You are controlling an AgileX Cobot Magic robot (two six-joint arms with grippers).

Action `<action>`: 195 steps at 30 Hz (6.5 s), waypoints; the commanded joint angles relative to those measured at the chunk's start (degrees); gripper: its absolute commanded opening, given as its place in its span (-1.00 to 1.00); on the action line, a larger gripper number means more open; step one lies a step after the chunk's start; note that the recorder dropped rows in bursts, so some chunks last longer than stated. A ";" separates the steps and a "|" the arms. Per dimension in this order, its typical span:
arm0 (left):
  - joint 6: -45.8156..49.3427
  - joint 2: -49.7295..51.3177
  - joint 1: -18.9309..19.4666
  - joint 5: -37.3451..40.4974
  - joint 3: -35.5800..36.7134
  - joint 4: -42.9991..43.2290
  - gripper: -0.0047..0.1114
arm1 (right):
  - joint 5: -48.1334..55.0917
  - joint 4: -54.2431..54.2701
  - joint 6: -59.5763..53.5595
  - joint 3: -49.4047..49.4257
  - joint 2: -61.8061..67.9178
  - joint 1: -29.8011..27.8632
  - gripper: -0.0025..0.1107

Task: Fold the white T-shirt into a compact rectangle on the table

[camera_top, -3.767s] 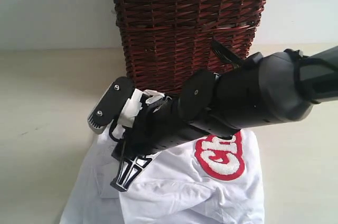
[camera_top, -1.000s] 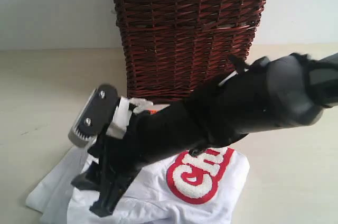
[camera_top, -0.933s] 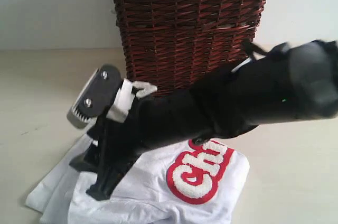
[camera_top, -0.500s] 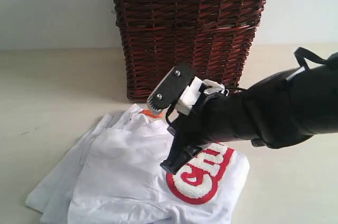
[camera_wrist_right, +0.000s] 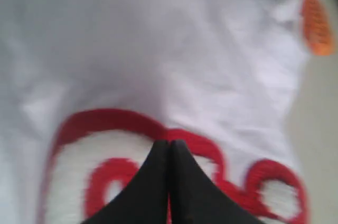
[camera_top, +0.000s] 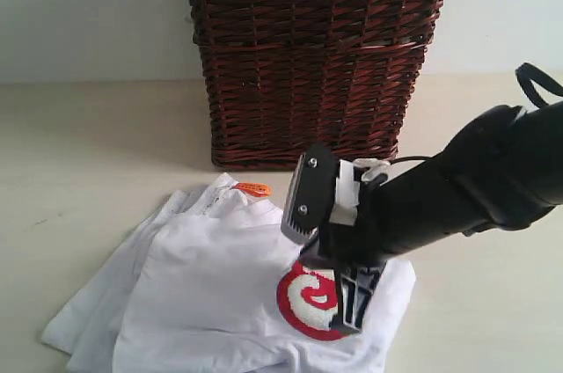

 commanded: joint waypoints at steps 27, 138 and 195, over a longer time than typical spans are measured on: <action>-0.25 -0.25 0.13 0.07 -0.05 0.15 -0.92 | 20.72 -20.11 18.38 0.71 -13.06 -18.01 -0.27; -0.25 -0.25 0.13 0.07 -0.05 0.15 -0.92 | -19.19 -26.99 31.72 7.52 3.75 -7.39 -0.96; -0.25 -0.25 0.13 0.07 -0.05 0.15 -0.92 | -44.63 -24.60 59.41 30.17 -63.72 -25.48 -0.33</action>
